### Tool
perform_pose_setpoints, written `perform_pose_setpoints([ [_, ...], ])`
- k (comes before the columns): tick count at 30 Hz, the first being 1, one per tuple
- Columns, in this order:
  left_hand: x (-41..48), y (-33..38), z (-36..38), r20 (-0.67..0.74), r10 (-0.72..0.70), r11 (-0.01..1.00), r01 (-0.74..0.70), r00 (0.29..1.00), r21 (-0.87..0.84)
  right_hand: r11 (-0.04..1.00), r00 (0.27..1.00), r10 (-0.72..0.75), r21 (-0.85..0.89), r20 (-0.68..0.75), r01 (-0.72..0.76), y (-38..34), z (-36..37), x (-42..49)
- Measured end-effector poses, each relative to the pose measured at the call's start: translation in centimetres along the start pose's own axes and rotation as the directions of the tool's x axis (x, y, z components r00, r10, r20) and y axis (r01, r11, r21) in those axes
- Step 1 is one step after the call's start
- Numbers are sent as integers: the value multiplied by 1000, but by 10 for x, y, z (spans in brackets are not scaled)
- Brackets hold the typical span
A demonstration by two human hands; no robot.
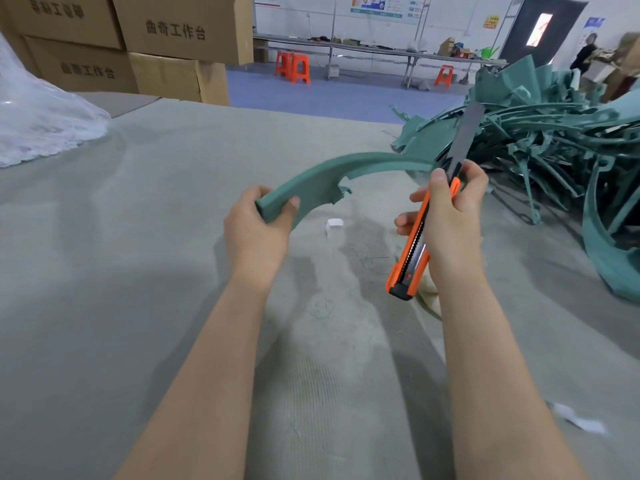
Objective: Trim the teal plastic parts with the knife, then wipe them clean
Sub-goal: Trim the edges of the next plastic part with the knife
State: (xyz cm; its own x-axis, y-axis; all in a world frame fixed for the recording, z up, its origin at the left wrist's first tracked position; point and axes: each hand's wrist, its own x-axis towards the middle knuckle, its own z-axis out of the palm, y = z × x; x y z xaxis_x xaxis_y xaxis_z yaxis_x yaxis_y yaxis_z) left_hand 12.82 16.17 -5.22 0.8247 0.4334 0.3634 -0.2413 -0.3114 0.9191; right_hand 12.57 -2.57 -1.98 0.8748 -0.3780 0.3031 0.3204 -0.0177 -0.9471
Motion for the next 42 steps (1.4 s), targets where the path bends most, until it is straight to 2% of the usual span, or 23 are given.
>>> perform_pose_setpoints([
  [2,0,5,-4,-52,45,999,-45,998,-7,999,1000,19,-27,15,-19,3,0,0],
  [4,1,9,-9,-62,75,997,-75,995,6,991,992,123,-54,-4,-123,8,-2,2],
  [7,3,10,-16,65,101,978,-111,993,179,962,966,259,-84,-19,-259,18,-4,5],
  [10,3,13,-18,221,17,951,-84,975,298,937,941,331,-138,64,-320,26,-3,5],
  [12,5,13,-20,277,-48,974,-16,960,224,931,931,353,-135,88,-340,28,0,5],
  [14,5,13,-22,329,-92,989,49,940,137,922,923,384,-73,37,-380,28,-2,7],
  [16,4,11,-22,343,-83,993,49,936,107,914,914,405,2,-22,-405,27,-6,10],
  [21,6,9,-20,264,172,949,-231,949,213,933,932,359,49,-53,-356,24,-13,11],
  [24,6,7,-20,324,203,931,-285,924,230,909,908,416,10,-58,-416,27,-16,12],
  [27,6,5,-22,420,154,945,-258,894,202,838,838,545,-19,-19,-545,30,-18,13],
  [30,7,6,-25,496,97,967,-199,863,157,788,788,615,-52,16,-614,35,-16,14],
  [37,7,6,-29,549,60,979,-157,834,131,776,775,628,-115,63,-620,43,-8,9],
  [42,8,5,-29,535,63,983,-146,843,115,773,765,634,-64,116,-631,43,-3,6],
])
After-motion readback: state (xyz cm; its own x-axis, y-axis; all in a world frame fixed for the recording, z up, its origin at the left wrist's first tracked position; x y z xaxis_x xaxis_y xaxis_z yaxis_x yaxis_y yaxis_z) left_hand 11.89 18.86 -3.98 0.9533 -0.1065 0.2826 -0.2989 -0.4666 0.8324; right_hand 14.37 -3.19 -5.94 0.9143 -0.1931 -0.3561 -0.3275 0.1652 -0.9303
